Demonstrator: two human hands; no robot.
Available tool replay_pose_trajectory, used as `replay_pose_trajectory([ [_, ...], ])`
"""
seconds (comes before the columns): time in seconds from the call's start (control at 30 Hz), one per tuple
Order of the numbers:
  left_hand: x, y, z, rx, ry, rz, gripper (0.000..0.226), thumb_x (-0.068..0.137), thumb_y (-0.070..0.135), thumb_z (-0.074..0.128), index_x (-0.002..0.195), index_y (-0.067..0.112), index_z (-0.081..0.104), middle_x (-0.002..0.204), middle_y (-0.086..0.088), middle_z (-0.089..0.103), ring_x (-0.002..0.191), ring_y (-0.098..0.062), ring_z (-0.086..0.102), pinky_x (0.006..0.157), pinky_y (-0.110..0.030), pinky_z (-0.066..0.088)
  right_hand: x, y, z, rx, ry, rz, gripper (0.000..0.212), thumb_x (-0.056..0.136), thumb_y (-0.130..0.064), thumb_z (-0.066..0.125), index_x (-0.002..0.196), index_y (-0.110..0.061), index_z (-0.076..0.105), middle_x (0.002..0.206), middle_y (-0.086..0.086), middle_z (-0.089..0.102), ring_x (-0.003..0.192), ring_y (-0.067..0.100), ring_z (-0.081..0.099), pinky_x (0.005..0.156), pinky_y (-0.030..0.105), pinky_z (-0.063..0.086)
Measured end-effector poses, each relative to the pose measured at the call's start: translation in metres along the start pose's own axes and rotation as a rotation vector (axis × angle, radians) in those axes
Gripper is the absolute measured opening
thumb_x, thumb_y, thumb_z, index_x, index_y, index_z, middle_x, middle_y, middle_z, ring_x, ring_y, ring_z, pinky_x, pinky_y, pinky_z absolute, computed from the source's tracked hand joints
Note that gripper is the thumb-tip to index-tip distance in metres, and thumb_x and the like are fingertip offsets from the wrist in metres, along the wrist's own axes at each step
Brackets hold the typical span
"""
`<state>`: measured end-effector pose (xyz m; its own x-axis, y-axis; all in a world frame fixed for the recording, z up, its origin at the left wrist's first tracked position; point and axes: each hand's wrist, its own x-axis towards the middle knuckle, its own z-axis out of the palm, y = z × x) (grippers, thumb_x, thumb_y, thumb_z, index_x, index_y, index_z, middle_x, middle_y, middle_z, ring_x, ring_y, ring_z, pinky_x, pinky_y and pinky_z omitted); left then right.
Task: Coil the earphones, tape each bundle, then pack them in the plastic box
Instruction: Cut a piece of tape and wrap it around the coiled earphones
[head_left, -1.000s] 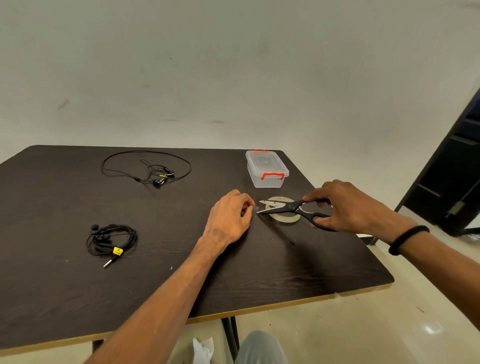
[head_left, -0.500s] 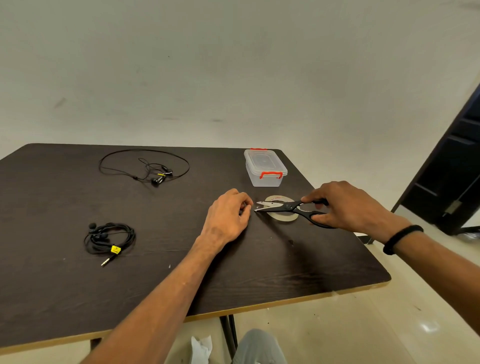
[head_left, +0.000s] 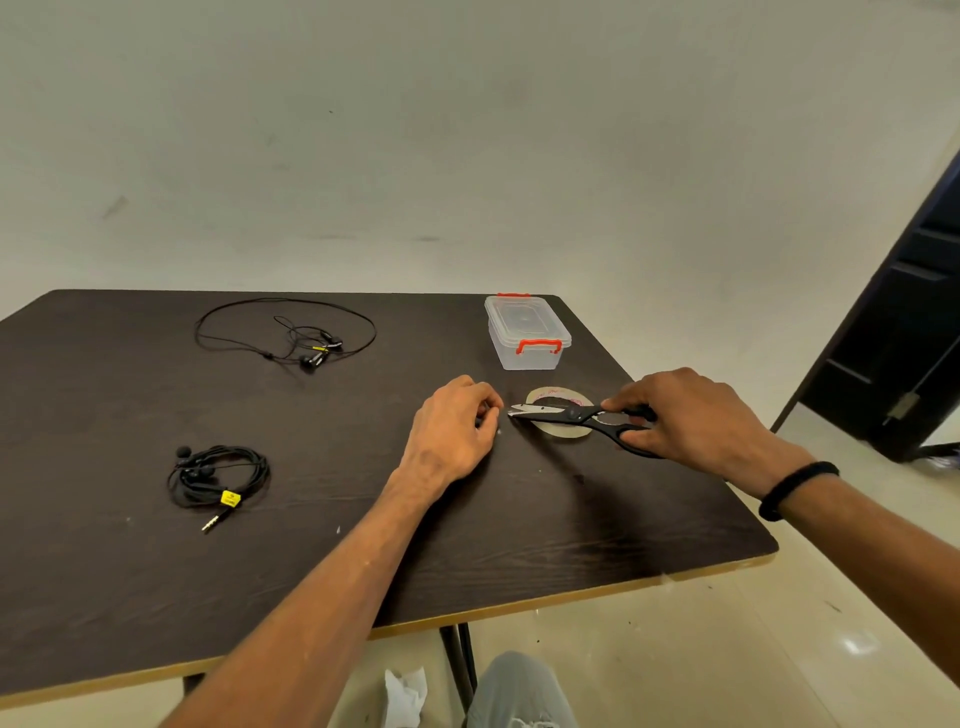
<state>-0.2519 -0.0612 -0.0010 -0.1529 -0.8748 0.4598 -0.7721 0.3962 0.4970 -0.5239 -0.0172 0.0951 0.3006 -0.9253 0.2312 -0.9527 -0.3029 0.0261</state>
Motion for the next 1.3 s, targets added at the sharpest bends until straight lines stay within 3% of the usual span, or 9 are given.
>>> replay_pose_trajectory([
  [0.13,0.0,0.0,0.001,-0.004,-0.004,-0.007,0.013,0.098,0.029,0.066,0.109,0.028,0.072,0.099,0.011,0.06,0.088,-0.008,0.062,0.075,-0.023,0.051,-0.005,-0.003,0.002,-0.015,0.013,0.024,0.033,0.092,-0.037,0.075,0.124,-0.044,0.074,0.104,-0.009,0.078,0.092,0.019,0.067,0.063,0.03,0.042],
  [0.3,0.002,-0.001,0.002,0.003,0.034,-0.048,0.012,0.097,0.027,0.065,0.105,0.025,0.073,0.097,0.009,0.061,0.085,-0.01,0.063,0.077,-0.03,0.056,-0.013,-0.009,0.009,-0.045,0.017,0.044,0.034,0.094,-0.041,0.073,0.127,-0.045,0.071,0.11,-0.01,0.077,0.098,0.019,0.068,0.061,0.027,0.034],
  [0.5,0.004,-0.009,0.0,-0.135,0.172,-0.228,0.011,0.096,0.022,0.066,0.101,0.023,0.075,0.093,0.008,0.067,0.077,-0.007,0.063,0.077,-0.026,0.057,-0.024,-0.017,0.011,-0.052,0.028,0.037,0.032,0.094,-0.039,0.073,0.126,-0.045,0.071,0.11,-0.012,0.075,0.1,0.019,0.067,0.064,0.03,0.037],
  [0.63,0.004,-0.009,0.0,-0.168,0.164,-0.234,0.009,0.097,0.024,0.066,0.103,0.027,0.073,0.094,0.009,0.065,0.076,-0.005,0.061,0.074,-0.021,0.051,-0.032,-0.016,0.015,0.076,-0.027,0.062,0.038,0.093,-0.035,0.077,0.129,-0.045,0.072,0.118,-0.014,0.075,0.102,0.014,0.067,0.07,0.03,0.042],
  [0.77,0.005,-0.01,0.001,-0.183,0.157,-0.249,0.01,0.098,0.025,0.067,0.107,0.026,0.072,0.098,0.007,0.067,0.081,-0.008,0.063,0.081,-0.025,0.058,-0.041,-0.009,0.021,0.321,-0.122,0.053,0.041,0.088,-0.027,0.086,0.126,-0.038,0.075,0.109,-0.009,0.078,0.092,0.006,0.068,0.081,0.03,0.058],
  [0.97,0.002,-0.005,-0.001,-0.201,0.168,-0.232,0.012,0.099,0.033,0.068,0.107,0.027,0.073,0.091,0.011,0.067,0.076,-0.004,0.062,0.073,-0.016,0.05,-0.046,0.016,0.016,0.257,-0.194,-0.066,0.042,0.087,-0.035,0.085,0.128,-0.037,0.075,0.103,-0.016,0.076,0.09,0.003,0.067,0.078,0.014,0.052],
  [1.07,-0.007,0.003,-0.008,-0.314,0.188,-0.217,0.011,0.098,0.036,0.068,0.103,0.029,0.075,0.083,0.013,0.069,0.076,-0.006,0.064,0.066,-0.012,0.05,-0.041,0.023,0.017,0.138,-0.212,-0.139,0.041,0.089,-0.041,0.083,0.129,-0.036,0.075,0.089,-0.016,0.066,0.082,0.004,0.059,0.077,0.022,0.05],
  [1.17,-0.026,0.011,-0.02,-0.561,0.185,-0.261,0.011,0.094,0.042,0.072,0.098,0.035,0.078,0.08,0.014,0.072,0.076,-0.005,0.064,0.067,-0.013,0.051,-0.033,0.027,0.013,0.223,-0.306,-0.104,0.039,0.088,-0.037,0.084,0.126,-0.034,0.076,0.067,-0.013,0.062,0.067,0.001,0.06,0.065,0.017,0.045],
  [1.3,-0.06,0.019,-0.049,-0.815,0.144,-0.253,0.016,0.09,0.047,0.076,0.098,0.034,0.079,0.077,0.013,0.068,0.073,-0.008,0.058,0.072,-0.027,0.051,-0.02,0.024,-0.005,0.22,-0.516,-0.085,0.039,0.089,-0.036,0.084,0.127,-0.036,0.074,0.071,-0.025,0.073,0.072,-0.006,0.067,0.072,0.014,0.05],
])
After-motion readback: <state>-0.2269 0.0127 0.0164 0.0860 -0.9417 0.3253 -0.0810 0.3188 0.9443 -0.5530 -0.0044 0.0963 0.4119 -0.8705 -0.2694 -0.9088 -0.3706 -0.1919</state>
